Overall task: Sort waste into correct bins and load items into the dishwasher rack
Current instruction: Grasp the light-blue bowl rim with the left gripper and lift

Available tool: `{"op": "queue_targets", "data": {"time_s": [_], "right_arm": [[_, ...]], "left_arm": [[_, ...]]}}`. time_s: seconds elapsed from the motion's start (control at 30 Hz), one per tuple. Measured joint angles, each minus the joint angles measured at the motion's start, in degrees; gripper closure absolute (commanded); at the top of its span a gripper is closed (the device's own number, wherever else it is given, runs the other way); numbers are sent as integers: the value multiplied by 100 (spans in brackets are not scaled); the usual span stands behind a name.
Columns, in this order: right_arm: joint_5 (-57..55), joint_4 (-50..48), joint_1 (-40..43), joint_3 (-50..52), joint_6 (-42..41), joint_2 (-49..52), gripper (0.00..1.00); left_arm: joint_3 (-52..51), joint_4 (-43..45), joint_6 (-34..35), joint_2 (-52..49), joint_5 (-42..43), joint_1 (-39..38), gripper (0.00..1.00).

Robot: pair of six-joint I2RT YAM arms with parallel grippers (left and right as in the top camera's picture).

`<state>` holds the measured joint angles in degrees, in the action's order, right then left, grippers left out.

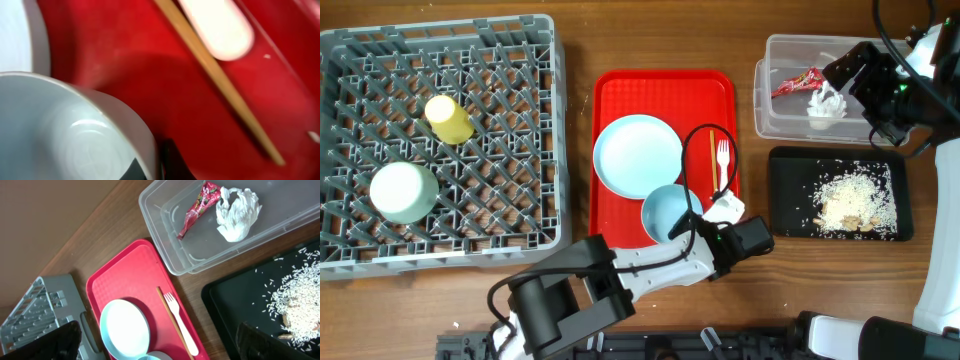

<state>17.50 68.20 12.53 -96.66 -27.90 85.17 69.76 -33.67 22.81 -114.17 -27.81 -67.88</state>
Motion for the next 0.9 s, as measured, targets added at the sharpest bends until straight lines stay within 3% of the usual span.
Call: {"op": "queue_targets", "data": {"time_s": [0.33,0.5,0.7,0.9], "right_arm": [[0,0,0,0,0,0,0],[0,0,0,0,0,0,0],[0,0,0,0,0,0,0],[0,2,0,0,0,0,0]], "left_arm": [[216,-1032,-109,-114,-527,-337,96],[367,-1346,-114,-111,-1379,-339,96],[372,-1718,-133,-109,-2337,111,96],[372,-1718,-133,118,-2806,1174,96]]}}
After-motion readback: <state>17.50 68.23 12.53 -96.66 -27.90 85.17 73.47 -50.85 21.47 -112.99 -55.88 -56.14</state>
